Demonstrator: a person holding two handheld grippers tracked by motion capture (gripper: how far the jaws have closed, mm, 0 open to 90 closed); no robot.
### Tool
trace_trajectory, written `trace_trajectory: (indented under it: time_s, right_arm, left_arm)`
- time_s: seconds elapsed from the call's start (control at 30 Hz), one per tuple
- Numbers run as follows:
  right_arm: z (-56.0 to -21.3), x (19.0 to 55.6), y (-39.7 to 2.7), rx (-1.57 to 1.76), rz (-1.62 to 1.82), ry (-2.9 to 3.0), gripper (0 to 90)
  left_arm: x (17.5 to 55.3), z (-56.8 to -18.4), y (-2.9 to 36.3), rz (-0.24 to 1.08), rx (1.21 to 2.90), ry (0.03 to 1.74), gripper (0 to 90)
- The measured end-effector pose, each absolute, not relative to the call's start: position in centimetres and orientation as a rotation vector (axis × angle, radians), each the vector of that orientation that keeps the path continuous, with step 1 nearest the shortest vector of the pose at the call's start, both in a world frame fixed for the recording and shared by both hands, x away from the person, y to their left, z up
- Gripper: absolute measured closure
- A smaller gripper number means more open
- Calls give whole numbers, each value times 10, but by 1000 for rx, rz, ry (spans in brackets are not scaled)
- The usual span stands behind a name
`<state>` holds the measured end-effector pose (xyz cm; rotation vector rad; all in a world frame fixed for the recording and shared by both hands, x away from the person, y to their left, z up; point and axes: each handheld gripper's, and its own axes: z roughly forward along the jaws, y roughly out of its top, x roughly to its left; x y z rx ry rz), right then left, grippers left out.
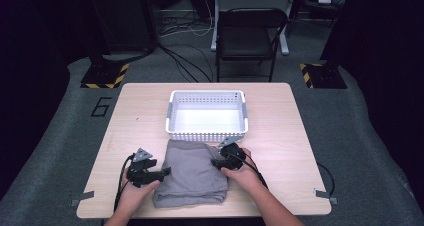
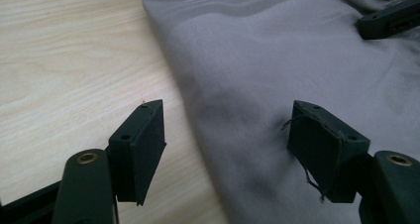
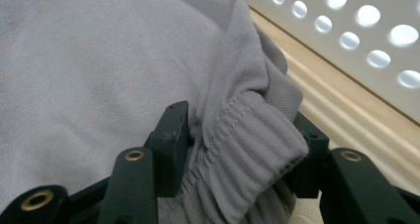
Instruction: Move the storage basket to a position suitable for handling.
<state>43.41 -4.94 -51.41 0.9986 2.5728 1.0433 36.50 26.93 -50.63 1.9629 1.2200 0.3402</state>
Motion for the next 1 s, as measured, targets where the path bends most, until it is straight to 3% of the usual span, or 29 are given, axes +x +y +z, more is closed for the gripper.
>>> trace_trajectory:
  time_s: [0.77,0.87,1.0]
  right_arm:
    - [-514,433,-50,1003,1041,2577,503]
    - [-514,432,-50,1025,1039,2576,502]
    - [-514,433,-49,1014,1043,2571,501]
  left_arm:
    - [373,-521,243,399,2082,1171,234]
    - [373,-521,243,410,2078,1172,263]
    - [369,-522,241,414,2075,1146,371]
